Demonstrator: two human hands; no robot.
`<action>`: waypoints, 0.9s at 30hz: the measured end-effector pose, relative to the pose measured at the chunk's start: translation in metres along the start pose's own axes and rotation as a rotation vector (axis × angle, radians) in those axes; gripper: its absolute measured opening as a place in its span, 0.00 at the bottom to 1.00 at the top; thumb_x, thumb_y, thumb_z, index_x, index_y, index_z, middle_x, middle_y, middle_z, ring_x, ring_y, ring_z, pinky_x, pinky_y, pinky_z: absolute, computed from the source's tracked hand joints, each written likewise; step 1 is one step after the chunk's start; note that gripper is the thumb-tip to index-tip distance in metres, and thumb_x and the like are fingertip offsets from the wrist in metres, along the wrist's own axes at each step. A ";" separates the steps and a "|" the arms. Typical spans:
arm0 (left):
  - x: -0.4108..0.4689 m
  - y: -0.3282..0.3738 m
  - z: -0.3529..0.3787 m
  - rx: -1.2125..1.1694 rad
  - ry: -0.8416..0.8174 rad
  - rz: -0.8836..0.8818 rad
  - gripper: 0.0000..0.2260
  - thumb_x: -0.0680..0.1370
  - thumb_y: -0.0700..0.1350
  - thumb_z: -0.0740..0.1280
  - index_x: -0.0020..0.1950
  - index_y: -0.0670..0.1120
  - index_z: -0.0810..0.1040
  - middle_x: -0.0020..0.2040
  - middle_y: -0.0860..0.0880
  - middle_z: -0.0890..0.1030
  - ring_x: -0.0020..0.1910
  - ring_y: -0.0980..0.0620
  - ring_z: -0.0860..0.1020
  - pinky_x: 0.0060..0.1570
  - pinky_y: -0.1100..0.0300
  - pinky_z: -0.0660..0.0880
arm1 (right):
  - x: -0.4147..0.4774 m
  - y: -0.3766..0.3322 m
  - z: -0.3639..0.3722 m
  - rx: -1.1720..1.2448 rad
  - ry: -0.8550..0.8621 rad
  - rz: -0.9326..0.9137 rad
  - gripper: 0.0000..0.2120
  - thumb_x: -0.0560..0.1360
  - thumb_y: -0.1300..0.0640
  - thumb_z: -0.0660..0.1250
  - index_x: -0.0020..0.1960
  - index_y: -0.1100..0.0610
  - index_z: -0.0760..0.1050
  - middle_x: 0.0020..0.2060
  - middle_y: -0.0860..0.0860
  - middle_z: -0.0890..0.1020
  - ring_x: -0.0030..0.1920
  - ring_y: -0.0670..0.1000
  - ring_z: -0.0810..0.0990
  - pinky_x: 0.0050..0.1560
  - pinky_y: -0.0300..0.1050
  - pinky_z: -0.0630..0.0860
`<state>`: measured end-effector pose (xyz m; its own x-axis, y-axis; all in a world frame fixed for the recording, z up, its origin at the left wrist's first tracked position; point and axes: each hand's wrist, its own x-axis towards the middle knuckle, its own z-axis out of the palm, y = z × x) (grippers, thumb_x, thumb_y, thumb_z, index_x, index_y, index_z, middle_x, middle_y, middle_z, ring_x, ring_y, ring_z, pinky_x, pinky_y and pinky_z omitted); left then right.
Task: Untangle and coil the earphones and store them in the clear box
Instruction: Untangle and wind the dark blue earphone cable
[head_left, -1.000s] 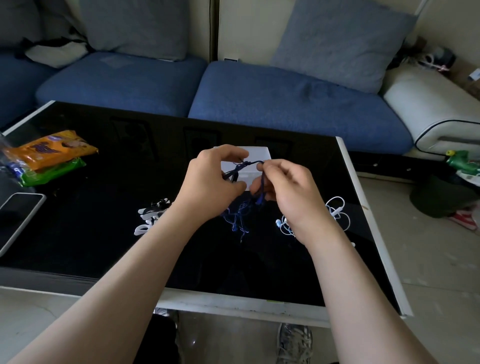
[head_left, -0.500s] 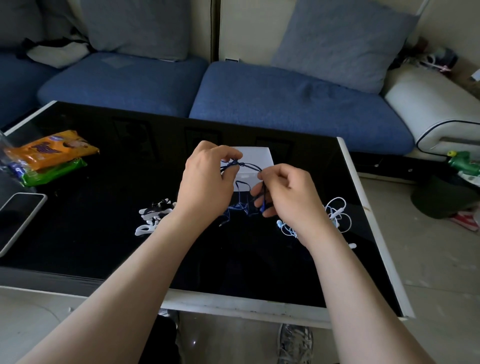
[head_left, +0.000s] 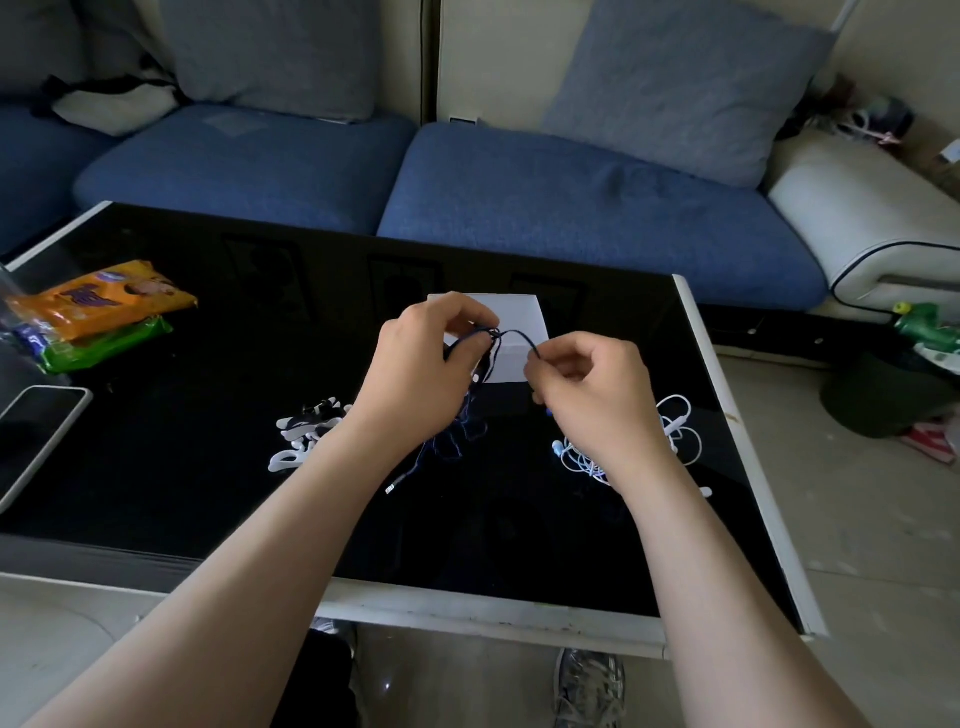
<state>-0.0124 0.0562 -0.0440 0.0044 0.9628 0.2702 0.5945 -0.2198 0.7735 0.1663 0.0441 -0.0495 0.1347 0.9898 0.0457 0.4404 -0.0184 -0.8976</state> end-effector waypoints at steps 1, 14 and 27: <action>0.000 0.001 0.000 -0.031 -0.009 0.002 0.09 0.83 0.42 0.70 0.62 0.52 0.82 0.50 0.57 0.83 0.45 0.58 0.84 0.47 0.65 0.80 | -0.001 -0.002 -0.001 0.020 -0.032 0.030 0.05 0.76 0.59 0.73 0.48 0.50 0.86 0.37 0.48 0.88 0.40 0.48 0.87 0.47 0.48 0.85; -0.001 0.005 -0.005 -0.335 -0.105 -0.057 0.23 0.78 0.29 0.69 0.64 0.54 0.80 0.51 0.52 0.86 0.48 0.49 0.87 0.54 0.47 0.85 | -0.004 -0.017 -0.002 0.288 -0.290 0.129 0.13 0.84 0.62 0.62 0.64 0.52 0.80 0.43 0.57 0.89 0.39 0.56 0.87 0.45 0.48 0.75; -0.002 -0.004 -0.005 0.169 -0.063 -0.091 0.20 0.76 0.28 0.58 0.46 0.48 0.85 0.48 0.49 0.83 0.38 0.53 0.78 0.34 0.62 0.71 | 0.003 -0.001 -0.003 0.131 0.057 0.053 0.11 0.84 0.57 0.64 0.50 0.54 0.85 0.46 0.58 0.87 0.41 0.51 0.82 0.42 0.43 0.77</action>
<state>-0.0184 0.0544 -0.0447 -0.0089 0.9866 0.1630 0.7210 -0.1066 0.6847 0.1688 0.0464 -0.0468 0.2064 0.9783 0.0178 0.3125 -0.0486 -0.9487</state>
